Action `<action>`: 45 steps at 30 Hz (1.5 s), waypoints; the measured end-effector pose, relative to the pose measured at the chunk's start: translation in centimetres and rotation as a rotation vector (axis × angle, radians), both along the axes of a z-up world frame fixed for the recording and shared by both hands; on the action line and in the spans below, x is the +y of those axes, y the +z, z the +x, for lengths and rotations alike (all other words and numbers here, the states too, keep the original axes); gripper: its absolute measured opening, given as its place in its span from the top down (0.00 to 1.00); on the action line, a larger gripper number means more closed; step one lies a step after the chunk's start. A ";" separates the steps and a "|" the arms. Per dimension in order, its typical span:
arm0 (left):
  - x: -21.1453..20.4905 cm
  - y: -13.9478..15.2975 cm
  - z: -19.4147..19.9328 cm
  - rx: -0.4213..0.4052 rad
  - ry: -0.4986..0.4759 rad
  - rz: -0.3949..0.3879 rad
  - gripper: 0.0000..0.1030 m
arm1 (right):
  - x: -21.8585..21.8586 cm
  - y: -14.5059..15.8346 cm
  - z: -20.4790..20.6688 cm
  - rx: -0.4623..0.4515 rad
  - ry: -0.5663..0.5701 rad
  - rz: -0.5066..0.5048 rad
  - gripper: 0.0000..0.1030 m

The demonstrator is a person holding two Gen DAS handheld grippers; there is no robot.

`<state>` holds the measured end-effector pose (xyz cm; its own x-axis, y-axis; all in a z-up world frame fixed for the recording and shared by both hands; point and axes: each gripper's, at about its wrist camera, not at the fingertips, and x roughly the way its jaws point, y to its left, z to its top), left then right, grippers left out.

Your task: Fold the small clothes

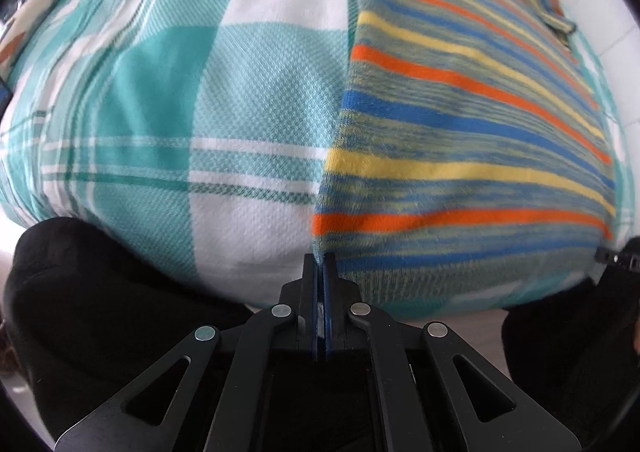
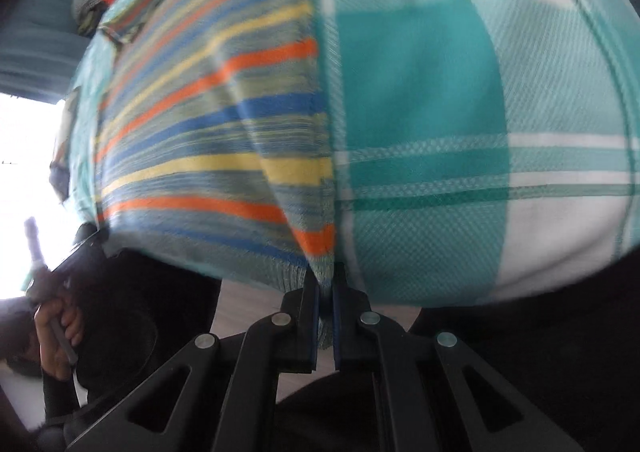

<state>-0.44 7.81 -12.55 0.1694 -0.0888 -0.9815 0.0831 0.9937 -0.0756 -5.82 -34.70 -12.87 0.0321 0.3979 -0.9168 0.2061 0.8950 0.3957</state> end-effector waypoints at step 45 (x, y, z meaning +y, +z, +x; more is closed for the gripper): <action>0.1 8.1 -1.6 -0.216 0.170 0.006 0.29 | -27.1 7.2 19.3 -0.466 -0.595 -0.071 0.91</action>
<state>-2.04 7.94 -4.43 0.3868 -0.0351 -0.9215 -0.0717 0.9951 -0.0680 13.43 -61.81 -5.69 0.6136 0.1330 -0.7784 0.4877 0.7115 0.5059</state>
